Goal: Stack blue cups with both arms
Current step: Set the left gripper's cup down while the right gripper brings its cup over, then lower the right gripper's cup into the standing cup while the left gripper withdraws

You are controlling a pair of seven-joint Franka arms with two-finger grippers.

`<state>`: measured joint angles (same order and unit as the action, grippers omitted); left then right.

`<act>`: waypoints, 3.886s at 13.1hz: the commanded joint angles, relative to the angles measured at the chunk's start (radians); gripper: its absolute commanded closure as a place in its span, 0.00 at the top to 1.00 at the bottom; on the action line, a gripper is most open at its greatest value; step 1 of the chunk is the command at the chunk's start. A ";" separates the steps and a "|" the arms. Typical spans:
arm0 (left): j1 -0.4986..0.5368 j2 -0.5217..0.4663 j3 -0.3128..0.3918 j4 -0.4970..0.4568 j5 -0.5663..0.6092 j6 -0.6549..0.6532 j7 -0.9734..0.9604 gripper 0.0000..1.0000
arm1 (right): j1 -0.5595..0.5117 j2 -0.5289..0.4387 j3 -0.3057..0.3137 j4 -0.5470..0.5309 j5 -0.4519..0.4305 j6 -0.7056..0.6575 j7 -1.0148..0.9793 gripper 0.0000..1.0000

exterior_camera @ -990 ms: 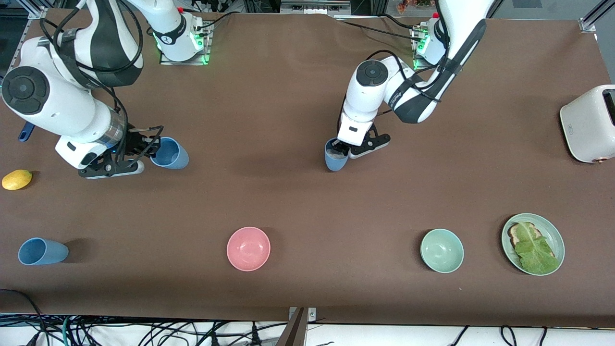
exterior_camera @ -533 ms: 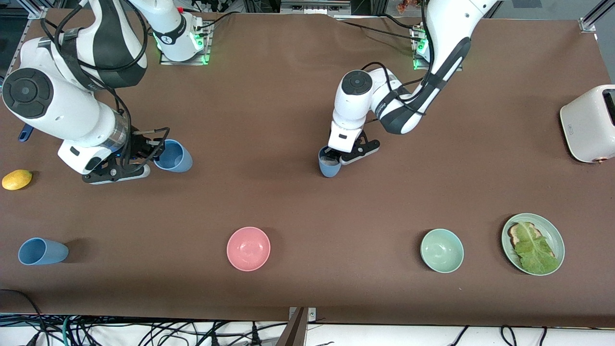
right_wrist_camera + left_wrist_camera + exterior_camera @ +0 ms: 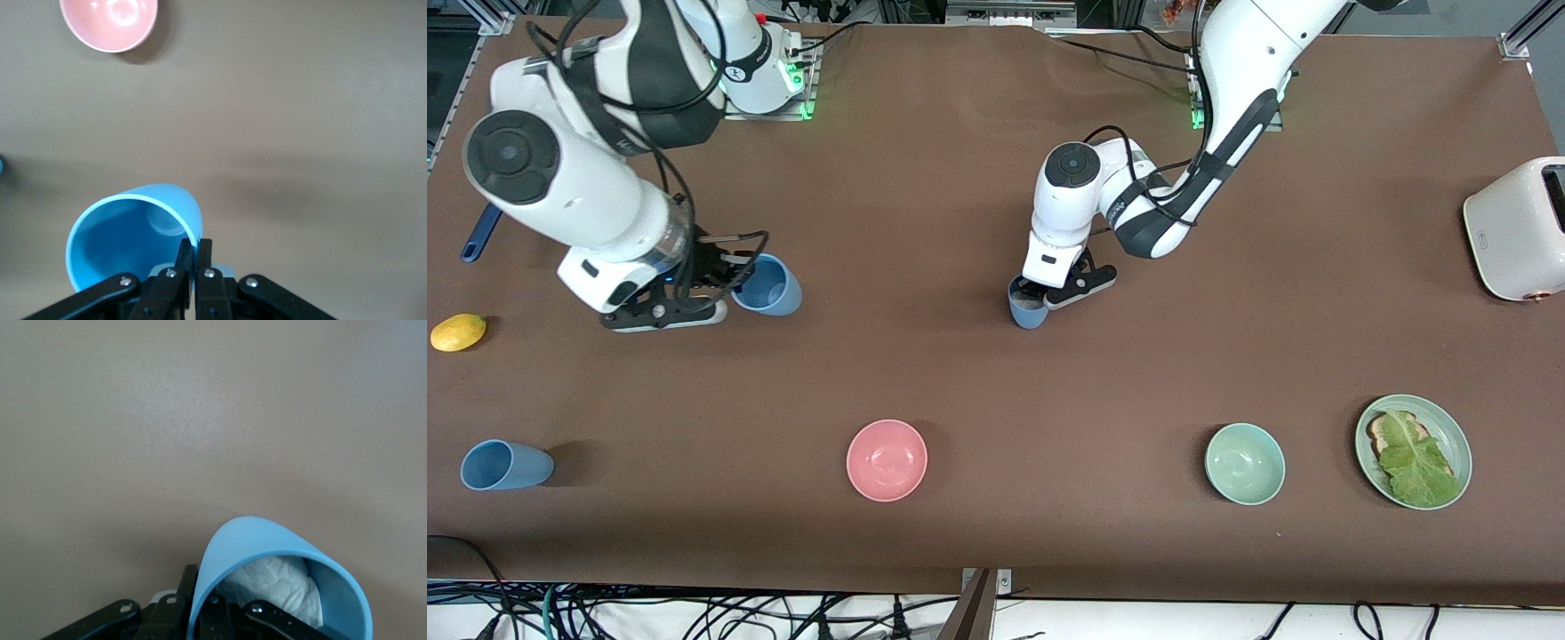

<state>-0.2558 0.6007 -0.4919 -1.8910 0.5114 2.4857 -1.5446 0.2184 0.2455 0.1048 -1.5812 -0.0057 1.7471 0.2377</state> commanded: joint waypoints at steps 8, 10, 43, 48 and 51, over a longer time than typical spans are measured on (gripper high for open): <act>-0.003 -0.016 0.019 0.078 0.036 -0.114 -0.020 0.98 | 0.173 0.051 -0.002 0.092 0.044 0.011 0.274 0.00; -0.003 -0.035 0.019 0.081 0.033 -0.139 -0.015 0.97 | 0.197 0.055 -0.002 0.092 0.044 0.034 0.316 0.00; 0.783 -0.446 -0.031 0.337 -0.432 -0.889 1.681 0.98 | 0.555 0.374 -0.047 0.353 -0.023 0.201 0.788 0.00; 0.831 -0.489 -0.033 0.336 -0.447 -0.929 1.816 0.98 | 0.547 0.373 -0.045 0.323 -0.054 0.223 0.788 0.00; 0.831 -0.504 -0.034 0.320 -0.479 -0.958 1.844 0.99 | 0.552 0.383 -0.045 0.316 -0.059 0.256 0.792 0.00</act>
<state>0.5602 0.1244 -0.5195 -1.5527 0.0752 1.5505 0.2568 0.7595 0.6213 0.0634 -1.2634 -0.0450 1.9772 1.0084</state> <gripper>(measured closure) 0.013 0.960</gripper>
